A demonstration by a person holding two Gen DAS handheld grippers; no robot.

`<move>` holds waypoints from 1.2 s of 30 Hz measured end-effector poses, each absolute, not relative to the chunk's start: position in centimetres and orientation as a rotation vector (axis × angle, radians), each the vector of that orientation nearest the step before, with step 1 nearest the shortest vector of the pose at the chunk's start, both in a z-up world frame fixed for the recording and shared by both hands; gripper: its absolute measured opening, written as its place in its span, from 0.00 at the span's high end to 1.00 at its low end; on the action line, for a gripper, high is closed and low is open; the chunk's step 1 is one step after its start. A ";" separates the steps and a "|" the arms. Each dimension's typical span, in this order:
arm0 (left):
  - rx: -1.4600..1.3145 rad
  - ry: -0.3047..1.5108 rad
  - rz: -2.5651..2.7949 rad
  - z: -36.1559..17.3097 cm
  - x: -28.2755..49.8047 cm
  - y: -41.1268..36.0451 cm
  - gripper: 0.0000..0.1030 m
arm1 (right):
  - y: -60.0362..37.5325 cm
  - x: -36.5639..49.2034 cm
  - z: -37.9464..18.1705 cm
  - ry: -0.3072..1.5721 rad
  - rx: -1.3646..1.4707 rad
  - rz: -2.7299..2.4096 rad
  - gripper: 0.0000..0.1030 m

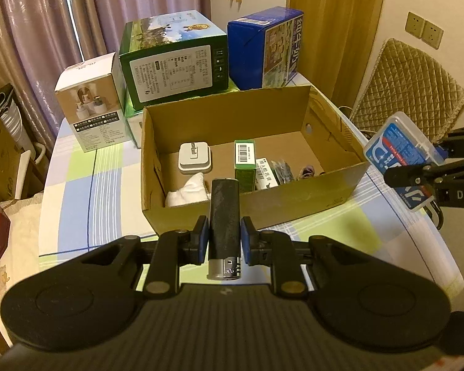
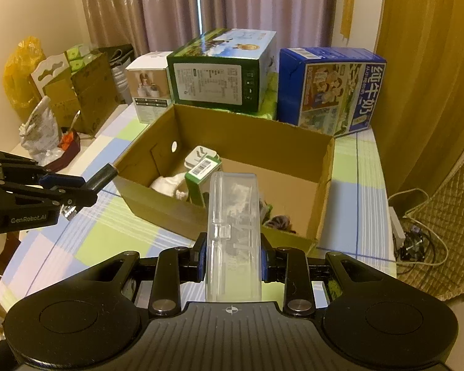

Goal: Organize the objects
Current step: 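Lower the clear plastic box and black lighter into the cardboard box with both tools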

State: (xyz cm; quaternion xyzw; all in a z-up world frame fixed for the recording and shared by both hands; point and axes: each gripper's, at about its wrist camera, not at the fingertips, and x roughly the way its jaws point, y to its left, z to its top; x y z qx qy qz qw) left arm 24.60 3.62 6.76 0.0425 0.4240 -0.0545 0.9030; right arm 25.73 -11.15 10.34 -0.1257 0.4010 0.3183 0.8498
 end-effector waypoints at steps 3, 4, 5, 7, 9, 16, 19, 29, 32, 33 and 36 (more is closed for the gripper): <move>0.092 0.884 -0.116 6.7 25.4 3.8 0.83 | -10.8 26.5 10.4 0.849 -0.271 0.672 0.73; 0.095 0.886 -0.117 6.8 25.6 3.9 0.83 | -10.7 26.7 10.4 0.850 -0.275 0.672 0.73; 0.099 0.887 -0.117 6.8 25.9 3.9 0.83 | -10.6 27.0 10.5 0.850 -0.277 0.673 0.73; 0.099 0.889 -0.119 6.9 26.4 4.1 0.83 | -10.4 27.6 10.6 0.853 -0.278 0.673 0.73; 0.098 0.892 -0.120 7.0 27.0 4.2 0.83 | -10.3 28.1 10.7 0.853 -0.279 0.671 0.73; 0.101 0.897 -0.129 7.8 29.1 4.1 0.83 | -9.9 30.0 11.4 0.853 -0.288 0.668 0.73; 0.100 0.899 -0.131 8.0 29.8 4.1 0.83 | -9.7 30.8 11.8 0.853 -0.289 0.666 0.73; 0.102 0.917 -0.121 7.9 32.4 4.4 0.83 | -8.8 32.9 11.4 0.874 -0.297 0.656 0.73; 0.093 0.929 -0.122 7.6 33.0 4.6 0.83 | -8.5 33.4 10.9 0.889 -0.302 0.658 0.73; 0.092 0.933 -0.123 7.4 33.2 4.7 0.83 | -8.4 33.5 10.7 0.892 -0.306 0.657 0.73; 0.093 0.943 -0.124 7.1 33.8 4.7 0.83 | -8.1 34.1 10.2 0.905 -0.308 0.656 0.73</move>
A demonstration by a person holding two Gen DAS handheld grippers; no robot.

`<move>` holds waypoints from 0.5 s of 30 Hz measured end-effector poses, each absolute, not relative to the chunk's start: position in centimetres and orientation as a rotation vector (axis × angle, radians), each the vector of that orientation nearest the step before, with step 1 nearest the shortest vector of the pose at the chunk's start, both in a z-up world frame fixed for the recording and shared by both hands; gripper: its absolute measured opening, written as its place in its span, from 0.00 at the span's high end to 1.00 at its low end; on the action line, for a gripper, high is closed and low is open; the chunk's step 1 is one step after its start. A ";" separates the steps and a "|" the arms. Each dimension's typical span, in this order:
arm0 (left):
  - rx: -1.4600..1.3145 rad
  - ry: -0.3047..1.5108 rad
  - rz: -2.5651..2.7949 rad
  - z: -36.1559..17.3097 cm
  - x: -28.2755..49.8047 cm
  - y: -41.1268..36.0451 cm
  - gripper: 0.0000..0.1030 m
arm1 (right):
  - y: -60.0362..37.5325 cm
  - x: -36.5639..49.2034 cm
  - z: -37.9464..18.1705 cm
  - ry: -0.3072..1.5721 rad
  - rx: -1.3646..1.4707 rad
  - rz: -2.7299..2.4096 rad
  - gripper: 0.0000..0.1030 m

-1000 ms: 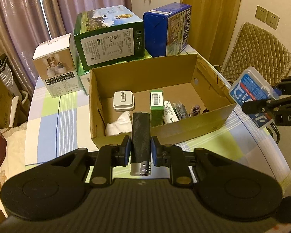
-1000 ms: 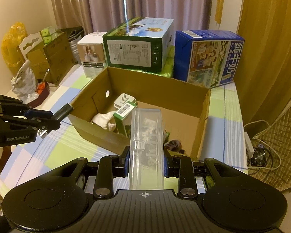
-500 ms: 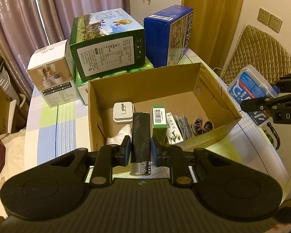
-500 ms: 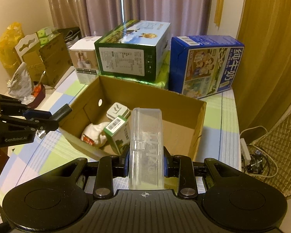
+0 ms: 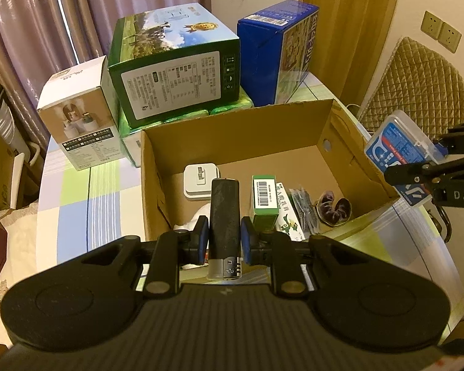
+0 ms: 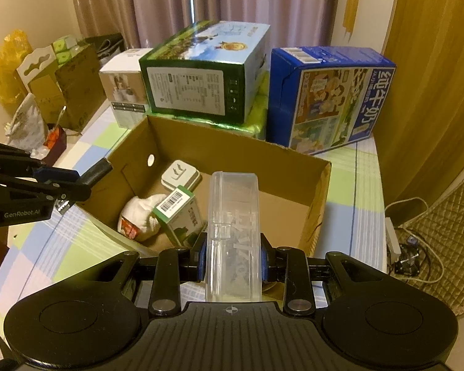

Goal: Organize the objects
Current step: 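Lower the clear plastic box and black lighter into the cardboard box with both tools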

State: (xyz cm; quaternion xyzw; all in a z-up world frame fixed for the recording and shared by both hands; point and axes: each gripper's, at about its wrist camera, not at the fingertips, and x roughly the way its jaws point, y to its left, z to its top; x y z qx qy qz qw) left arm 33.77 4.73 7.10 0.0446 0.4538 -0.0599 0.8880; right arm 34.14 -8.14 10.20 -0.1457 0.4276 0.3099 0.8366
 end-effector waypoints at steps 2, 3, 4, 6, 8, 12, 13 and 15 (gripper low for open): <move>0.091 0.949 -0.126 6.9 34.2 4.8 0.83 | -8.0 34.6 10.0 0.915 -0.302 0.658 0.73; 0.091 0.951 -0.126 6.8 34.4 4.7 0.83 | -7.9 34.9 9.9 0.918 -0.302 0.658 0.73; 0.093 0.952 -0.125 6.6 34.6 4.7 0.83 | -7.8 35.0 9.8 0.918 -0.305 0.657 0.73; 0.096 0.956 -0.125 6.4 35.1 4.7 0.83 | -7.7 35.4 9.6 0.920 -0.310 0.657 0.73; 0.099 0.961 -0.125 6.1 35.6 4.6 0.83 | -7.4 35.8 9.4 0.923 -0.316 0.659 0.73; 0.099 0.975 -0.127 5.5 36.4 4.6 0.83 | -7.1 36.6 8.9 0.932 -0.326 0.658 0.73; 0.100 0.978 -0.126 5.3 36.6 4.6 0.83 | -7.1 36.8 8.7 0.934 -0.329 0.657 0.73; 0.102 0.982 -0.125 5.1 37.0 4.7 0.83 | -7.0 37.1 8.5 0.937 -0.335 0.655 0.73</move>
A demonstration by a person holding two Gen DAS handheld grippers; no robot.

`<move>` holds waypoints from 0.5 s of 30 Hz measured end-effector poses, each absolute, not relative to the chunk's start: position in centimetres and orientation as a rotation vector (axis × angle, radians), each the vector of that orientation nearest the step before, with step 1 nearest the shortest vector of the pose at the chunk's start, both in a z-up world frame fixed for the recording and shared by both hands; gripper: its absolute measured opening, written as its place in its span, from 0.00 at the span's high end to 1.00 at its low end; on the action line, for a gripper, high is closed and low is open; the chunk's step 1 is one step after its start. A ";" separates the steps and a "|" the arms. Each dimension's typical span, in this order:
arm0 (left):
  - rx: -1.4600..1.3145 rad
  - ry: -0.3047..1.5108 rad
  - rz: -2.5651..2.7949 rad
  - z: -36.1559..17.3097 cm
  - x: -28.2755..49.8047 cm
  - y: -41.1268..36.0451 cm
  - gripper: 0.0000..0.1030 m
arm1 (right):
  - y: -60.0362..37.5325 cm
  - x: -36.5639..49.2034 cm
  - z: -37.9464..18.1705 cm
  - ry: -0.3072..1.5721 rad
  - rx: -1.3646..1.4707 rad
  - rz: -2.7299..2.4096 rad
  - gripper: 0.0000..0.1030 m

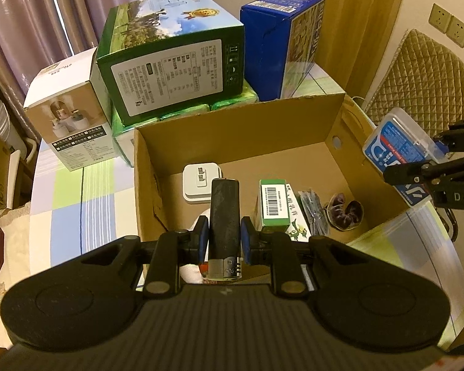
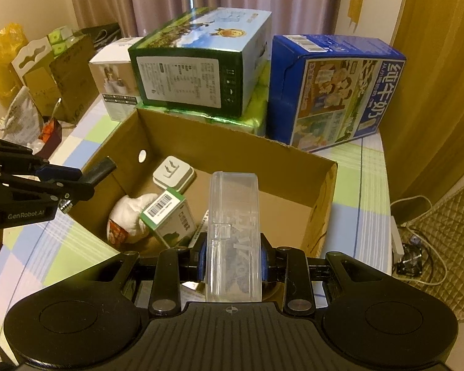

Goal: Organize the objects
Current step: 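Lower the clear plastic box and black lighter into the cardboard box with both tools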

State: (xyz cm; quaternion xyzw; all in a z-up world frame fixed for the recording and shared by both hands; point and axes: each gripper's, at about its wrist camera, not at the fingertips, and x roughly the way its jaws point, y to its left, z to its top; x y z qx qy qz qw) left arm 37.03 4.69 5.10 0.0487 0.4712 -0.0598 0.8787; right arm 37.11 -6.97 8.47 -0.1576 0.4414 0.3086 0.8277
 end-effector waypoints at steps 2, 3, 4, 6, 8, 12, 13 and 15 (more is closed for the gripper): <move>0.101 0.986 -0.125 4.9 37.4 4.8 0.83 | -7.0 37.5 8.2 0.940 -0.338 0.653 0.73; 0.101 0.988 -0.125 4.8 37.6 4.8 0.83 | -7.0 37.8 8.1 0.942 -0.338 0.652 0.73; 0.101 0.991 -0.124 4.7 37.9 4.8 0.83 | -6.9 37.9 8.0 0.943 -0.340 0.651 0.73; 0.097 0.995 -0.122 4.5 38.3 5.0 0.83 | -6.9 38.2 7.7 0.946 -0.343 0.649 0.73; 0.095 1.000 -0.121 4.3 38.7 5.0 0.83 | -6.8 38.6 7.5 0.948 -0.343 0.648 0.73; 0.087 1.013 -0.120 3.6 39.4 5.1 0.83 | -6.7 39.2 7.0 0.953 -0.344 0.648 0.73; 0.085 1.016 -0.118 3.5 39.6 5.1 0.83 | -6.7 39.3 6.8 0.954 -0.344 0.648 0.73; 0.082 1.022 -0.118 3.1 39.9 5.1 0.83 | -6.7 39.6 6.5 0.959 -0.343 0.646 0.73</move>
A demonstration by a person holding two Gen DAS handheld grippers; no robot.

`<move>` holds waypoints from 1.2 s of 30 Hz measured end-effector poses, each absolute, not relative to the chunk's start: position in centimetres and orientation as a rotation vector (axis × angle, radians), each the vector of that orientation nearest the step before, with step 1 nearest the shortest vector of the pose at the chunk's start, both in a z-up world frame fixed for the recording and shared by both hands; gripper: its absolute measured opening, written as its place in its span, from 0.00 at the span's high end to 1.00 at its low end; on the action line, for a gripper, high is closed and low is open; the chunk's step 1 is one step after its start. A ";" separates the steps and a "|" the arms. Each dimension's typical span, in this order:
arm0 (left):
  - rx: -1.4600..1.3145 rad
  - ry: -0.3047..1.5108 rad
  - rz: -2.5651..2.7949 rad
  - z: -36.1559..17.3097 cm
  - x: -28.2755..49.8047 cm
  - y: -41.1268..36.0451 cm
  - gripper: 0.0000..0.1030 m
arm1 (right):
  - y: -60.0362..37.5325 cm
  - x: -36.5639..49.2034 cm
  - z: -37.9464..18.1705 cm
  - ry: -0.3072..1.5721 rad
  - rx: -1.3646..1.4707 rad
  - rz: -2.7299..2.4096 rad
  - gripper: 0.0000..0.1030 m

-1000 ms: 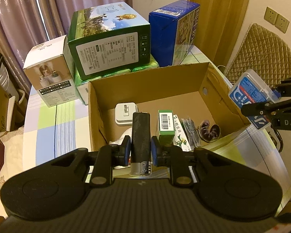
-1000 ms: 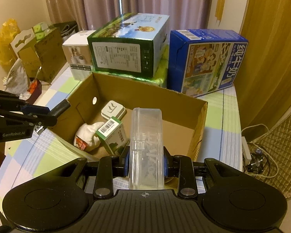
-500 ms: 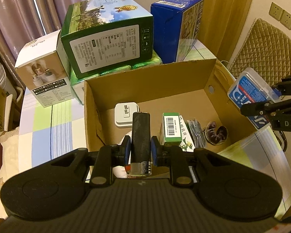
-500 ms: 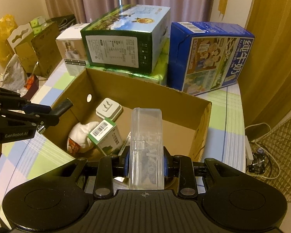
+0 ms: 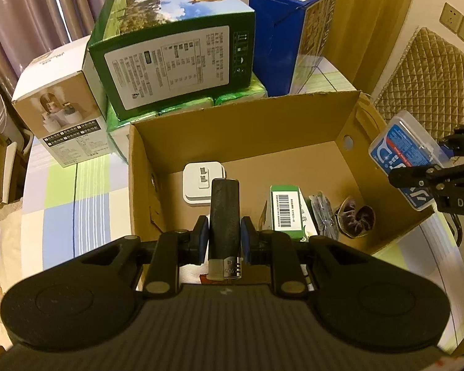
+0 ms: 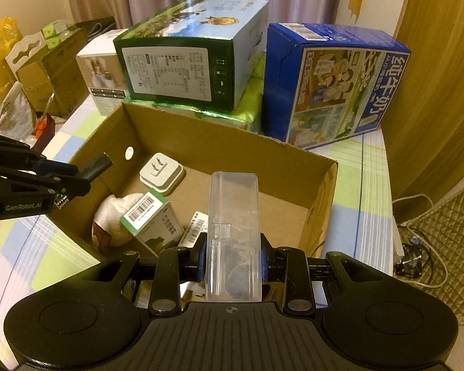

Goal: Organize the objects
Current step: 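Lower the clear plastic box and black lighter into the cardboard box with both tools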

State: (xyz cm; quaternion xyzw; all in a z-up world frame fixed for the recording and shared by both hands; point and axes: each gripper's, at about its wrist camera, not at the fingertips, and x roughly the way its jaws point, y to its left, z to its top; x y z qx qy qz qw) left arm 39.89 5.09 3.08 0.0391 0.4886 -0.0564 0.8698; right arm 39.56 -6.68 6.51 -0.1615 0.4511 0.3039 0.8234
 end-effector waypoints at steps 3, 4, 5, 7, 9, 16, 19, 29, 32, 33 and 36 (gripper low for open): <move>0.073 1.030 -0.117 2.5 40.3 5.1 0.83 | -6.7 40.0 6.0 0.968 -0.343 0.644 0.73; 0.070 1.032 -0.116 2.4 40.4 5.1 0.83 | -6.7 40.1 5.9 0.971 -0.341 0.643 0.73; 0.066 1.034 -0.115 2.2 40.6 5.1 0.83 | -6.8 40.3 5.8 0.975 -0.339 0.642 0.73; 0.062 1.039 -0.113 1.9 40.9 5.1 0.83 | -6.9 40.6 5.6 0.982 -0.329 0.640 0.73; 0.058 1.042 -0.110 1.6 41.1 5.1 0.83 | -7.0 40.9 5.5 0.987 -0.323 0.638 0.73; -0.001 1.046 -0.110 0.9 41.9 5.6 0.83 | -7.1 41.6 5.0 0.998 -0.320 0.630 0.73; -0.011 1.043 -0.111 0.8 42.2 5.6 0.83 | -6.9 41.7 4.8 0.998 -0.323 0.628 0.73; -0.025 1.032 -0.116 0.5 42.8 5.6 0.83 | -6.2 41.7 4.4 0.995 -0.329 0.631 0.73; -0.026 1.030 -0.117 0.4 42.9 5.6 0.83 | -6.1 41.8 4.5 0.995 -0.333 0.629 0.73; -0.028 1.030 -0.118 0.3 42.9 5.7 0.83 | -6.1 41.8 4.4 0.996 -0.334 0.627 0.73; -0.025 1.030 -0.123 0.3 42.9 5.7 0.83 | -5.9 41.8 4.4 0.996 -0.336 0.626 0.73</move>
